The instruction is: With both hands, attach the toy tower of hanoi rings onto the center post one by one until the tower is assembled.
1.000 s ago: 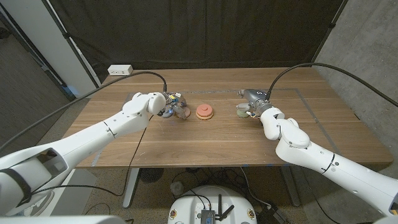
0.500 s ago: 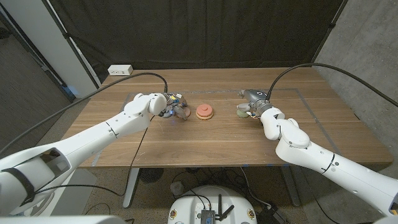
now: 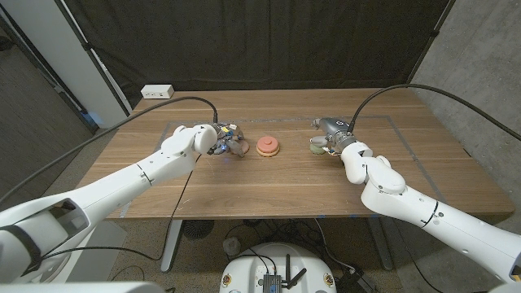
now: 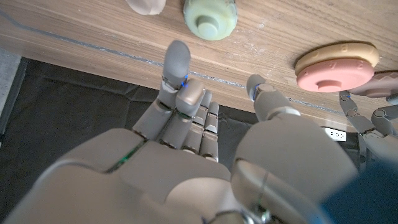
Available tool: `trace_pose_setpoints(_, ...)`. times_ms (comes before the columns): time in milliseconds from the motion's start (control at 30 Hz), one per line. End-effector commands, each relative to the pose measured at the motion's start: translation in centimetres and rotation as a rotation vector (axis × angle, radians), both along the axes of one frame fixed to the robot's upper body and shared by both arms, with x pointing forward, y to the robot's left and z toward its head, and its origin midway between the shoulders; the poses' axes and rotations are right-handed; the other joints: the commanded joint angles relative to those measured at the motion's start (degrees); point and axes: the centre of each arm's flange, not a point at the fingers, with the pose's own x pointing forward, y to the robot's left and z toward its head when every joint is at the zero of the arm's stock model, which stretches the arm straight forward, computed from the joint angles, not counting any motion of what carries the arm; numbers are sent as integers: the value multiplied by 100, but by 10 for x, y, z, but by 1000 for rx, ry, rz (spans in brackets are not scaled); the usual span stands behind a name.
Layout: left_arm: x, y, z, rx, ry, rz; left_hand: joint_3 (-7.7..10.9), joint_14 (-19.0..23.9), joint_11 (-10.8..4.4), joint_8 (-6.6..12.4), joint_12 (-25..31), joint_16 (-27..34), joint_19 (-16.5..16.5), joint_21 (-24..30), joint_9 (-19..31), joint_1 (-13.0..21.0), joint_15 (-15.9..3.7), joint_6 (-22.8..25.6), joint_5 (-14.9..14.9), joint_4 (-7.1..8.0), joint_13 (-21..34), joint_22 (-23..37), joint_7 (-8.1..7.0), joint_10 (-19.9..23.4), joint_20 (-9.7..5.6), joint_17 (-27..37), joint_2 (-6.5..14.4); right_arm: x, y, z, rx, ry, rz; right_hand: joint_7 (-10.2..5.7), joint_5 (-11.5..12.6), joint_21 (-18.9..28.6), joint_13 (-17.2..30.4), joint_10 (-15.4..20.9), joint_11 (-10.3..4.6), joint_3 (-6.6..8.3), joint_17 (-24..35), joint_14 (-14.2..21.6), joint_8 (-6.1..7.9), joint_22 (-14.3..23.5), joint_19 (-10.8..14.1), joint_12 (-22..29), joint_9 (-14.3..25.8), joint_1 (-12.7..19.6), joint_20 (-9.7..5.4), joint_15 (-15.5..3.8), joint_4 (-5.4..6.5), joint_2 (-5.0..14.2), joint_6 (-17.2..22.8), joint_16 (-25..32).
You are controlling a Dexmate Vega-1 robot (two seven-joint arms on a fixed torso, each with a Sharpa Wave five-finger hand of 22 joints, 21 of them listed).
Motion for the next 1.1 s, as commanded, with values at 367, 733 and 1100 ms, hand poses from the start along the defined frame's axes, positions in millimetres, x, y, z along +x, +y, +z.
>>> trace_pose_setpoints(367, -7, 5, -6, -52, -41, -12, 123, 236, -414, 133, 86, 150, 220, 101, 55, 284, -534, 369, 66, -33, 160, 97, -84, 1012, -851, 9, 40, 4, 3, -2, 18, -3, 16, -29, 33, 41, 41, 70, -14, 3, 16, -1, 13, 19, -4, -20, 20, -18, -300, -348, 30, 68, 47, -2)
trace_pose_setpoints(733, -6, 7, -3, -74, -55, -16, 214, 343, -481, 182, 105, 208, 316, 129, 76, 519, -535, 526, 116, -59, 210, 166, -141, 1195, -860, 16, 118, -1, 4, 0, 16, -10, 8, -18, 40, 39, 48, 72, -20, 3, 16, -7, 9, 4, -17, -26, 19, -38, -300, -348, 32, 76, 55, -5)
trace_pose_setpoints(1100, -10, 8, 10, -86, -79, -16, 227, 383, -490, 193, 74, 233, 326, 123, 92, 589, -535, 571, 150, -38, 247, 206, -161, 1213, -846, 25, 107, -3, 3, 3, 18, -13, 3, 3, 48, 43, 51, 82, -14, 5, 17, -12, 9, -5, -22, -32, 19, -55, -300, -348, 30, 84, 75, -5)
